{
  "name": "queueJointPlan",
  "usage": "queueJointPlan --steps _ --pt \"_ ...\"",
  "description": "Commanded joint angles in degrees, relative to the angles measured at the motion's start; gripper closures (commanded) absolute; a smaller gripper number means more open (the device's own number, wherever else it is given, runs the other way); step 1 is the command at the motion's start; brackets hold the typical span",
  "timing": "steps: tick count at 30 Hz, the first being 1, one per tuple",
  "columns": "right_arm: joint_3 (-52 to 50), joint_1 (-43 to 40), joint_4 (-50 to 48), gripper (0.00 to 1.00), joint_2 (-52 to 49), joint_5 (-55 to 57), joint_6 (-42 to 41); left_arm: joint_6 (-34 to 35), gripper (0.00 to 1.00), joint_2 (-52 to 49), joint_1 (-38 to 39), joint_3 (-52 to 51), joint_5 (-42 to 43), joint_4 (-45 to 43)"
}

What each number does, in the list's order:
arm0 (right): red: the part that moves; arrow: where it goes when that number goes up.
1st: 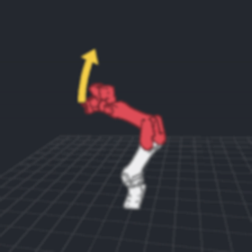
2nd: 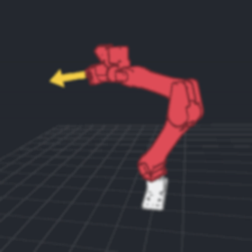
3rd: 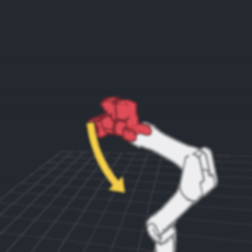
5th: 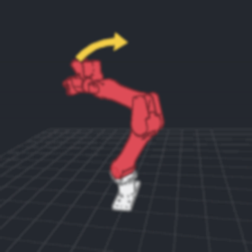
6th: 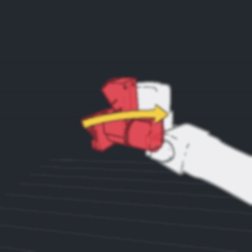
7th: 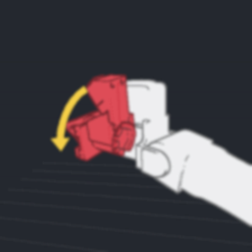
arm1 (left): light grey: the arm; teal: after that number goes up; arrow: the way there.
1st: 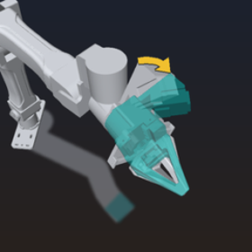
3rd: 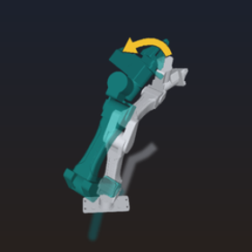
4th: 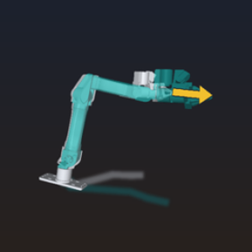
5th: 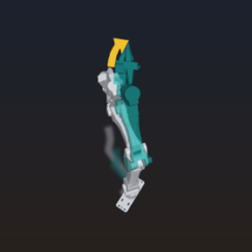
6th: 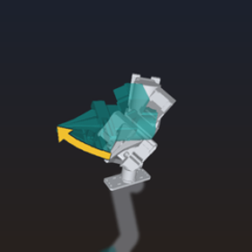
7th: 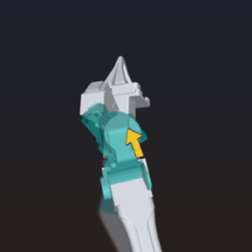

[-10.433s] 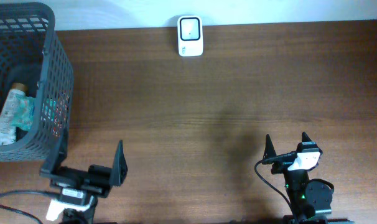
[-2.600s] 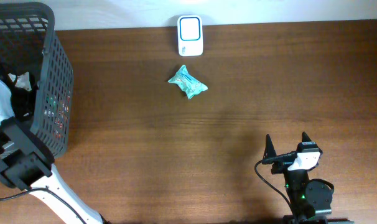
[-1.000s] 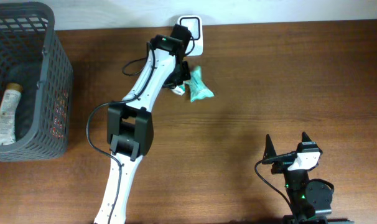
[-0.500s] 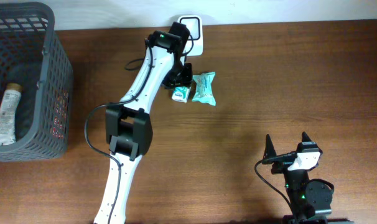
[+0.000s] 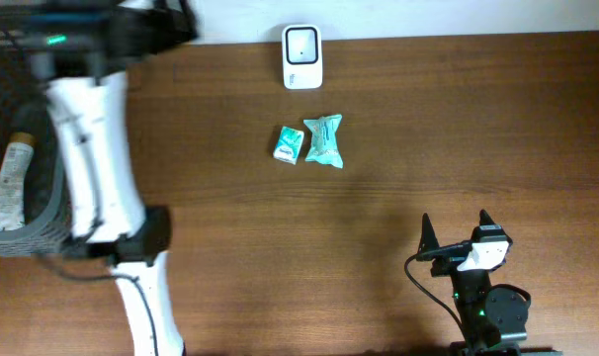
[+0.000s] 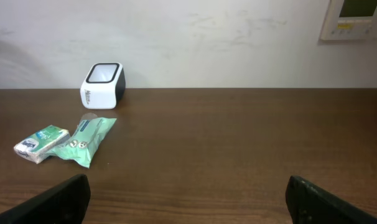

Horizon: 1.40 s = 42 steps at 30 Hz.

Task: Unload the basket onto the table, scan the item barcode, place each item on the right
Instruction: 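Take the small green tissue pack from the basket to the table, then take the red chocolate bar from the basket to the table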

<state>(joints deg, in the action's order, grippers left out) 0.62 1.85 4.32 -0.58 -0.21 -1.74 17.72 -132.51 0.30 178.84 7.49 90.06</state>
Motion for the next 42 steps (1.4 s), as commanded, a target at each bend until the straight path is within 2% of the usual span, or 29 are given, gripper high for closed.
queueJointPlan --steps 1,2,3,6,7,8,9,12,16,18,22,26,28,32,35,38,40,42 --pt "-0.3 -0.4 0.3 0.01 0.4 0.4 -0.7 -0.7 0.01 6.3 -11.9 0.9 -1.9 -2.0" --pt "-0.3 -0.4 0.3 0.01 0.4 0.4 -0.7 -0.7 0.01 6.6 -15.0 0.9 -1.9 -2.2" --pt "-0.3 -0.4 0.3 0.01 0.4 0.4 -0.7 -0.7 0.01 6.6 -21.1 0.7 -2.4 -2.1" --pt "-0.3 -0.4 0.3 0.01 0.4 0.5 -0.7 -0.7 0.01 6.5 -28.5 -1.7 -4.3 -2.2" --pt "-0.3 -0.4 0.3 0.01 0.4 0.4 -0.7 -1.9 0.01 6.5 -31.7 -4.1 -3.7 -2.1" --pt "-0.3 -0.4 0.3 0.01 0.4 0.5 -0.7 -6.3 0.01 6.5 -33.7 -6.8 -3.7 -2.7" --pt "-0.3 -0.4 0.3 0.01 0.4 0.5 -0.7 -8.9 0.00 6.5 -34.4 -9.0 -3.5 -3.3" --pt "-0.3 -0.4 0.3 0.01 0.4 0.5 -0.7 -19.6 0.00 6.5 -36.3 -23.4 4.9 -8.5" --pt "-0.3 -0.4 0.3 0.01 0.4 0.4 -0.7 -27.3 0.07 6.5 -36.3 -40.2 5.0 -13.9" --pt "-0.3 -0.4 0.3 0.01 0.4 0.5 -0.7 -28.6 0.01 6.5 -36.3 -47.6 5.2 -17.3" --pt "-0.3 -0.4 0.3 0.01 0.4 0.4 -0.7 -35.5 0.02 6.5 -36.3 -61.5 5.4 -22.1" --pt "-0.3 -0.4 0.3 0.01 0.4 0.4 -0.7 -41.9 0.00 6.5 -36.3 -68.5 7.6 -24.9" --pt "-0.3 -0.4 0.3 0.01 0.4 0.5 -0.7 -42.1 0.02 6.5 -36.3 -70.9 7.6 -26.3" --pt "-0.3 -0.4 0.3 0.01 0.4 0.4 -0.7 -44.7 0.08 6.5 -36.2 -75.6 7.6 -28.4" --pt "-0.3 -0.4 0.3 0.01 0.4 0.4 -0.7 -44.6 0.20 6.5 -35.6 -77.5 7.0 -29.9" --pt "-0.3 -0.4 0.3 0.01 0.4 0.4 -0.7 -44.6 0.28 6.5 -33.9 -77.7 2.4 -30.3" --pt "-0.3 -0.4 0.3 0.01 0.4 0.5 -0.7 -44.5 0.40 6.5 -32.8 -77.7 0.8 -30.5" --pt "-0.3 -0.4 0.3 0.01 0.4 0.4 -0.7 -44.3 0.46 6.5 -31.9 -77.7 0.0 -30.5"
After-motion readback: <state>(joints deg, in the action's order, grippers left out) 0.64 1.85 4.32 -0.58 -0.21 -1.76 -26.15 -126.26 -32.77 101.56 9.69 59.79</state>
